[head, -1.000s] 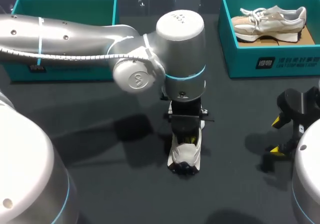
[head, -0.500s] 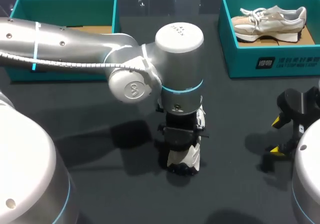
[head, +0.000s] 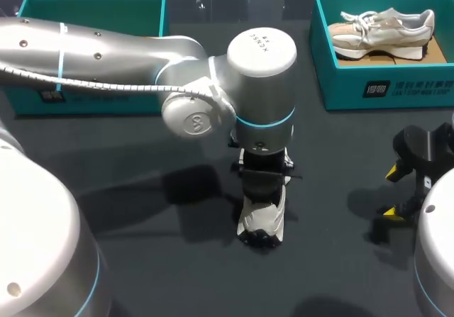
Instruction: Take the shoe out of the shoebox, open the shoe tongue, remove and reinsert the insole, then place the shoe into the shoebox
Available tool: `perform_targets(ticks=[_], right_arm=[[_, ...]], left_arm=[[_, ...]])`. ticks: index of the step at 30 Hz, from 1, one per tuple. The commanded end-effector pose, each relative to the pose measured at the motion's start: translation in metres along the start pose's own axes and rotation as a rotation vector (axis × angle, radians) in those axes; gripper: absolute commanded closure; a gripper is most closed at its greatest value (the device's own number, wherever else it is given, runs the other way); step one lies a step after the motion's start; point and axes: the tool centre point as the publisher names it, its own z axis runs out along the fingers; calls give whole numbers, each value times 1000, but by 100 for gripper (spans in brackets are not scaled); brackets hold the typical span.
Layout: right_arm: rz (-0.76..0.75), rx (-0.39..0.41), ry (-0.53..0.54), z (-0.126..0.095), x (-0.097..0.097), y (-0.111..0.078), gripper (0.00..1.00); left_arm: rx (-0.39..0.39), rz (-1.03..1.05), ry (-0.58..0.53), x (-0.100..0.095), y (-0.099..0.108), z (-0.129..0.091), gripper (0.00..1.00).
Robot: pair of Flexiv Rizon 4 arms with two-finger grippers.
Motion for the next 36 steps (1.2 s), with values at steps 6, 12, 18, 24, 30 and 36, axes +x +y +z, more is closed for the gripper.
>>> perform_targets(ticks=[6, 12, 18, 24, 30, 36], right_arm=[[0, 1, -3, -1, 2, 0, 0], [0, 1, -3, -1, 2, 0, 0], [0, 1, -3, -1, 2, 0, 0], [0, 1, -3, -1, 2, 0, 0], [0, 1, -3, -1, 2, 0, 0], [0, 1, -3, -1, 2, 0, 0]], left_arm=[[-77, 35, -33, 2, -16, -51, 100], [-151, 48, -18, 0, -9, -61, 100], [-205, 38, 11, -2, 3, -57, 76], [-206, 22, 33, -1, 11, -49, 73], [-203, 14, 48, 2, 14, -43, 64], [-198, 6, 53, 4, 21, -45, 22]])
